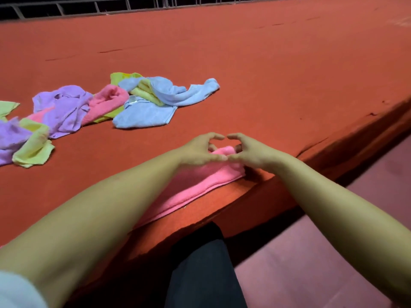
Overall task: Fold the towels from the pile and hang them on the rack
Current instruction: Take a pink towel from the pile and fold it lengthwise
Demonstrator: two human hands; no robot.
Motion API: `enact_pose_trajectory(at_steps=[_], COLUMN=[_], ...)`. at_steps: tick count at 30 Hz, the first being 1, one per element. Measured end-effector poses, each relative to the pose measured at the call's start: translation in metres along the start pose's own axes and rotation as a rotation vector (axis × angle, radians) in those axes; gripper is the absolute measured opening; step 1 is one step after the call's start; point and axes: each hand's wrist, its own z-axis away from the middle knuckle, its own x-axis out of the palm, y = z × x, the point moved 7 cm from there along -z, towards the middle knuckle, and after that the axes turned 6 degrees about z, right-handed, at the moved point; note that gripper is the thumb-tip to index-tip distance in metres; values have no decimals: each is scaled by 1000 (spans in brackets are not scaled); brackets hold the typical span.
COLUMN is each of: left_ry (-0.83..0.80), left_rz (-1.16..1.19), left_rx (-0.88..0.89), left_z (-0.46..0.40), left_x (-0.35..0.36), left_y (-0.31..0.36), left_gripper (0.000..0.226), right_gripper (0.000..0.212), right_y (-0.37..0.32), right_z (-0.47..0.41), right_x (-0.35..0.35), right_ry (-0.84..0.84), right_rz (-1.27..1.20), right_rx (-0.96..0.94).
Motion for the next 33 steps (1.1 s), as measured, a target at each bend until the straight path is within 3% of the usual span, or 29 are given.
enact_pose_trajectory(at_steps=[4, 16, 22, 25, 28, 30, 33], left_ry=[95, 126, 222, 130, 251, 356, 323], left_rz=[105, 191, 235, 29, -147, -146, 24], left_rx=[66, 69, 42, -28, -9, 49, 57], left_z=[-8, -38, -78, -90, -81, -67, -48], left_x=[-8, 0, -12, 4, 5, 2, 11], left_y=[-2, -5, 14, 6, -2, -1, -5], left_gripper=[56, 51, 51, 59, 59, 50, 43], right_gripper=[82, 83, 78, 79, 76, 77, 78], right_y=[12, 24, 36, 46, 53, 54, 54], right_z=[11, 16, -12, -19, -18, -18, -20], right_x=[-1, -9, -53, -50, -43, -43, -44], right_ry=[-87, 125, 354, 292, 272, 280, 273], right_rz=[-28, -317, -201, 68, 150, 157, 121], right_rx=[11, 73, 104, 140, 149, 138, 140])
